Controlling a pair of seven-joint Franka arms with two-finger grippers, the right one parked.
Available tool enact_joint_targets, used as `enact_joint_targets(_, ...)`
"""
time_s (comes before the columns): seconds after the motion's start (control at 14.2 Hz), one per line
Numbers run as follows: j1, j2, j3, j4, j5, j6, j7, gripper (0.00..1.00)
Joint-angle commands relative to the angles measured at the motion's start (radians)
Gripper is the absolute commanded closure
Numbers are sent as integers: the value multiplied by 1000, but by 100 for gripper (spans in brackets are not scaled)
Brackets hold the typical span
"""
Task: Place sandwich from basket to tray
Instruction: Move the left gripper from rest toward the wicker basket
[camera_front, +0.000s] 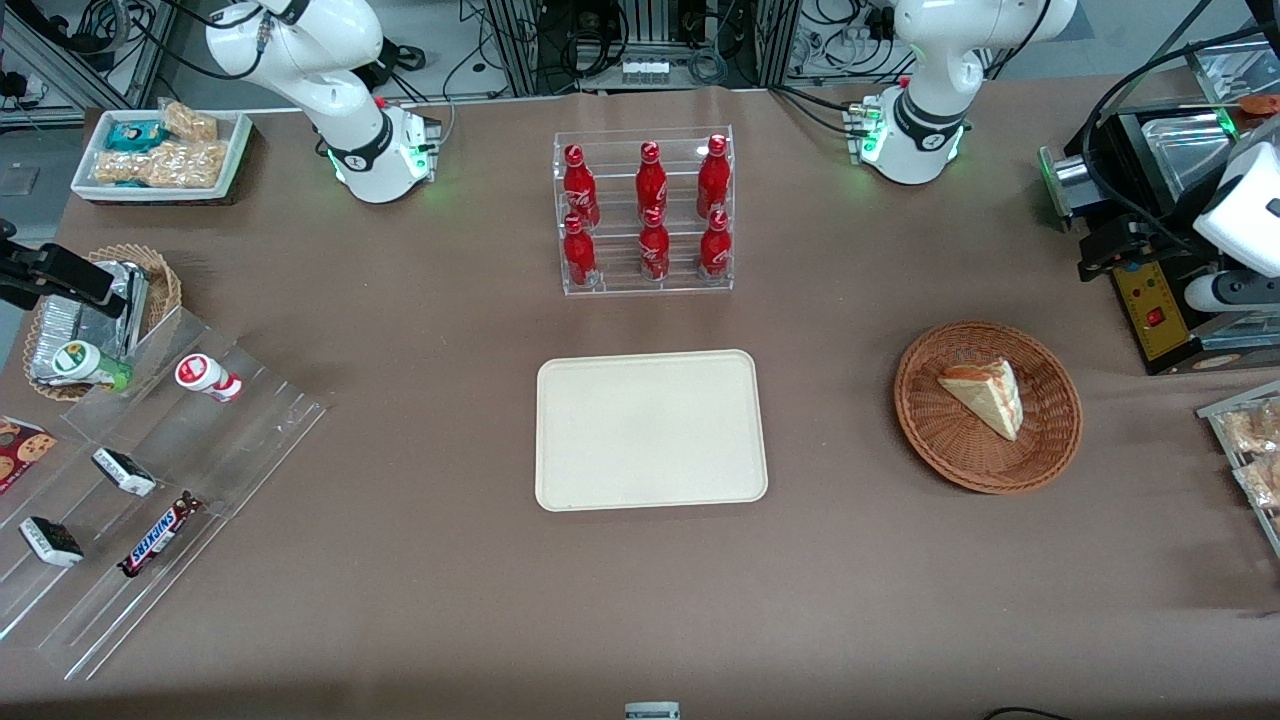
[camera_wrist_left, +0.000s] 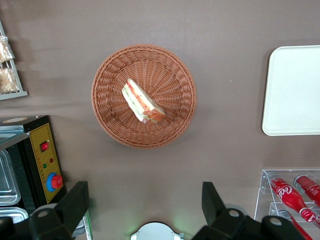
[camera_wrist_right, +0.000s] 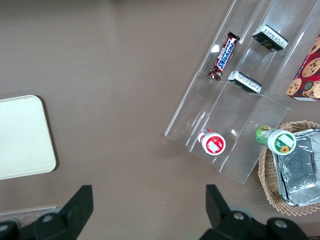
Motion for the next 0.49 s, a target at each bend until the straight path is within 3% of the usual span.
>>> enact_joint_targets(0.0,-5,-15,13,-4,4,-6,3,0)
enact_joint_targets(0.42,-5,-9,13,-20,6,-37,1,0)
